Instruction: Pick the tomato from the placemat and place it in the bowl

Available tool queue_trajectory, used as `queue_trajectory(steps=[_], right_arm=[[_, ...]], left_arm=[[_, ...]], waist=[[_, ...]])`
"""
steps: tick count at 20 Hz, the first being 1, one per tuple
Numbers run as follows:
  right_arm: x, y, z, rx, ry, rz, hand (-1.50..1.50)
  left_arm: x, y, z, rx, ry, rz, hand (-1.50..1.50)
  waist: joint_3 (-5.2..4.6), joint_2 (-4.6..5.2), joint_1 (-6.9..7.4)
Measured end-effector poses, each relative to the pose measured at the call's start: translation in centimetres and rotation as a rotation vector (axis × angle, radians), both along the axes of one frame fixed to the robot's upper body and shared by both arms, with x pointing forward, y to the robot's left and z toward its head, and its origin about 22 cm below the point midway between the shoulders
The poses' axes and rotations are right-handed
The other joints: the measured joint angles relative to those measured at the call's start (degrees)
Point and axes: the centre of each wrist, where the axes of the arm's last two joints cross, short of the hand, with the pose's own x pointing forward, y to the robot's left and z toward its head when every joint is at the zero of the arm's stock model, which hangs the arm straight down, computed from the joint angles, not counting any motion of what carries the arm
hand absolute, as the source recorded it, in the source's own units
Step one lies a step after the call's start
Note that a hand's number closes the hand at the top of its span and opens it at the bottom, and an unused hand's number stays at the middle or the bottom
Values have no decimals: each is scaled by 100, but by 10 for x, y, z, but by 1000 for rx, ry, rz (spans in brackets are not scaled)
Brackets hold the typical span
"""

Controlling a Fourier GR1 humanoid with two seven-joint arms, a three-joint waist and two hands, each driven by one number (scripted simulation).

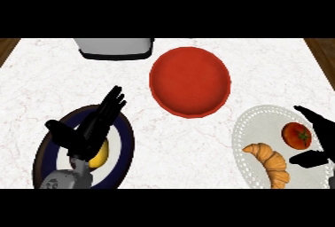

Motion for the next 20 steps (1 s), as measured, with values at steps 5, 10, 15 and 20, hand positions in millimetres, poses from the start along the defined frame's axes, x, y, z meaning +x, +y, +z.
queue_trajectory(steps=[5, 10, 15, 20], right_arm=[[6, -1, -6, -39, -39, 58, 150], [10, -1, -7, -57, -72, 95, 150], [10, 4, -7, -111, -76, 112, 150], [7, 54, -7, -175, -79, 208, 150]], left_arm=[[-2, -2, -2, -1, 0, -4, 0], [6, -3, -2, -3, 2, 0, 0], [1, -1, -2, -4, -3, 0, 0], [2, -3, -1, -1, -6, -9, 0]], waist=[[-49, -16, -12], [-54, -18, -23], [-66, -18, -36], [-85, -30, -16]])
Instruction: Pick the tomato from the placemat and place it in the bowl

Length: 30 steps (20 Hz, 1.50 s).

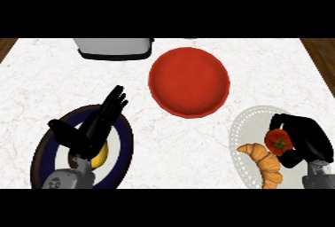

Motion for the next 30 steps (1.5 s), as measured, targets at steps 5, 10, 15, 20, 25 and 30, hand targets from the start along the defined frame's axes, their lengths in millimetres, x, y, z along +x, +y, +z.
queue_trajectory(steps=[5, 10, 15, 20, 25, 30], right_arm=[[0, 108, 1, -98, 53, 232, 150], [-31, 210, 19, -95, 35, 316, 150], [-73, 264, 62, -20, -50, 331, 150], [-105, 281, 112, 43, -212, 340, 150], [-108, 280, 152, 101, -337, 364, 150], [-89, 285, 181, 134, -394, 356, 150]], left_arm=[[2, -8, 1, -1, 0, -38, 0], [2, -3, 1, 0, 9, -26, 0], [5, 1, 4, 5, 7, -14, 0], [6, 3, -2, -1, 14, -6, 0], [4, 0, -4, -4, 10, -3, 0], [7, -1, -4, 0, 10, 0, 0]], waist=[[-64, -22, 259], [47, -5, 213], [92, 12, 153], [102, 10, 104], [102, 10, 97], [103, 18, 102]])
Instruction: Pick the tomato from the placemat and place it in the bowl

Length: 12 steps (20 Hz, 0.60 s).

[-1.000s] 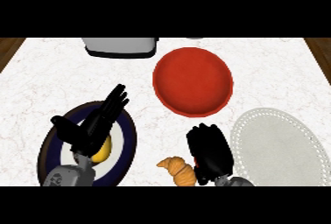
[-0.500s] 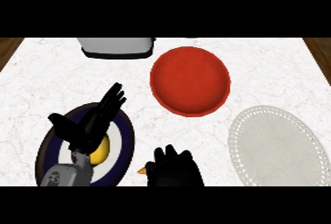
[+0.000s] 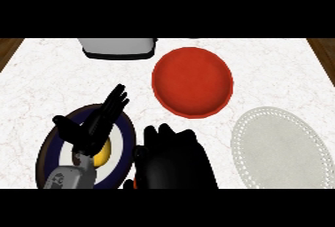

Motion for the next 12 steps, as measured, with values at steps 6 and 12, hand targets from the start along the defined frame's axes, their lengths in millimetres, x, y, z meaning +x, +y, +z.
queue_trajectory(steps=[6, 12], right_arm=[[30, 6, 24, 25, -26, -49, 150], [89, 2, 35, 61, 8, -133, 150]], left_arm=[[-4, 2, 5, 0, -2, -1, 0], [0, 4, 6, -1, -2, -1, 0]], waist=[[5, 6, -7], [10, 36, -16]])
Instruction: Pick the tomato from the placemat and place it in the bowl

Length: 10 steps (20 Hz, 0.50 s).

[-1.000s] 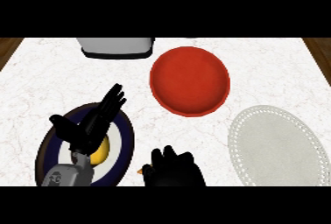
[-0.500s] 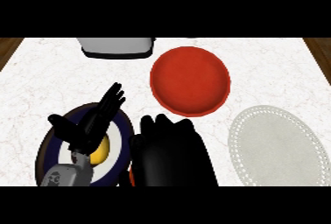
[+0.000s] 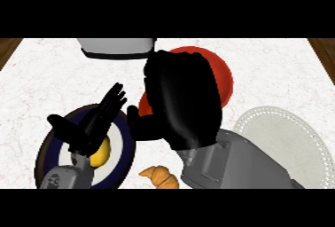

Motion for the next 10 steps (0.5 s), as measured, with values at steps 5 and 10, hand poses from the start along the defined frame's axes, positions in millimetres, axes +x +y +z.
queue_trajectory(steps=[5, 10], right_arm=[[46, -4, -16, 22, 7, -48, 150], [97, -18, -42, -24, -5, -97, 150]], left_arm=[[-4, -7, -3, -5, -4, 0, 0], [-1, -6, 0, -3, -9, -5, 0]], waist=[[2, 6, 5], [2, 26, 46]])
